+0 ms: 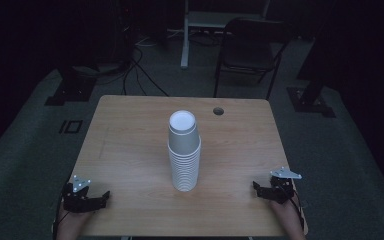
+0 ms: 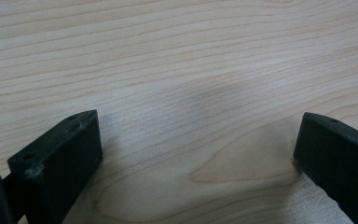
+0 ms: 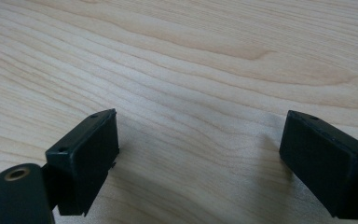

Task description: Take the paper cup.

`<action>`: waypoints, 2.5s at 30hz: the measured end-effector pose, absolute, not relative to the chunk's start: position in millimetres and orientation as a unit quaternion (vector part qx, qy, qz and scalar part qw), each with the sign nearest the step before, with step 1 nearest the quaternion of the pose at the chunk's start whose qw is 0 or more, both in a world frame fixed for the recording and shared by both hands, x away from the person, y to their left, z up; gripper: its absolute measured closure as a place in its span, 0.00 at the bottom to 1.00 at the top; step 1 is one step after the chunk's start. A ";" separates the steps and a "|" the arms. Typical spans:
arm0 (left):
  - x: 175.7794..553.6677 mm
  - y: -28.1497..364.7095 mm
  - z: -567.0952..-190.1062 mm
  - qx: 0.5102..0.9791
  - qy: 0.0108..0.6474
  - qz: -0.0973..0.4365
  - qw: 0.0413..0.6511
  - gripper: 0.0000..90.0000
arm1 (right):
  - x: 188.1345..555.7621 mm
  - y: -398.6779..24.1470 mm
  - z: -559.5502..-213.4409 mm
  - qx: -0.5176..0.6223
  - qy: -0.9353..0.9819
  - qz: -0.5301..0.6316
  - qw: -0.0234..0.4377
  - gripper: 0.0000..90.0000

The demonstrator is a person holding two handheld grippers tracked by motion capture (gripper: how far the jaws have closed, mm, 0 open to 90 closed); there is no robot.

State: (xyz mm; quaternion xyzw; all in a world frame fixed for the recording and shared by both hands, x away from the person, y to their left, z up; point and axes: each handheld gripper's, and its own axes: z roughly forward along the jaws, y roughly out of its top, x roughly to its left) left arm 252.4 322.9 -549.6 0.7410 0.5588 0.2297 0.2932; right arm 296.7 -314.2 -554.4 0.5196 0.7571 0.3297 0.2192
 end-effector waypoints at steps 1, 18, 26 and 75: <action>252.3 323.2 -549.6 0.742 0.558 0.229 0.294 0.02 | 296.7 -314.2 -554.4 0.520 0.757 0.330 0.219 0.12; 250.3 321.7 -547.0 0.760 0.532 0.212 0.306 0.02 | 296.7 -314.1 -554.4 0.518 0.758 0.330 0.219 0.12; 252.3 312.9 -542.6 0.762 0.523 0.198 0.327 0.02 | 296.7 -314.1 -554.4 0.518 0.758 0.330 0.219 0.12; 272.7 217.8 -467.0 0.805 0.353 0.163 0.447 0.02 | 296.7 -314.2 -554.4 0.518 0.758 0.330 0.218 0.12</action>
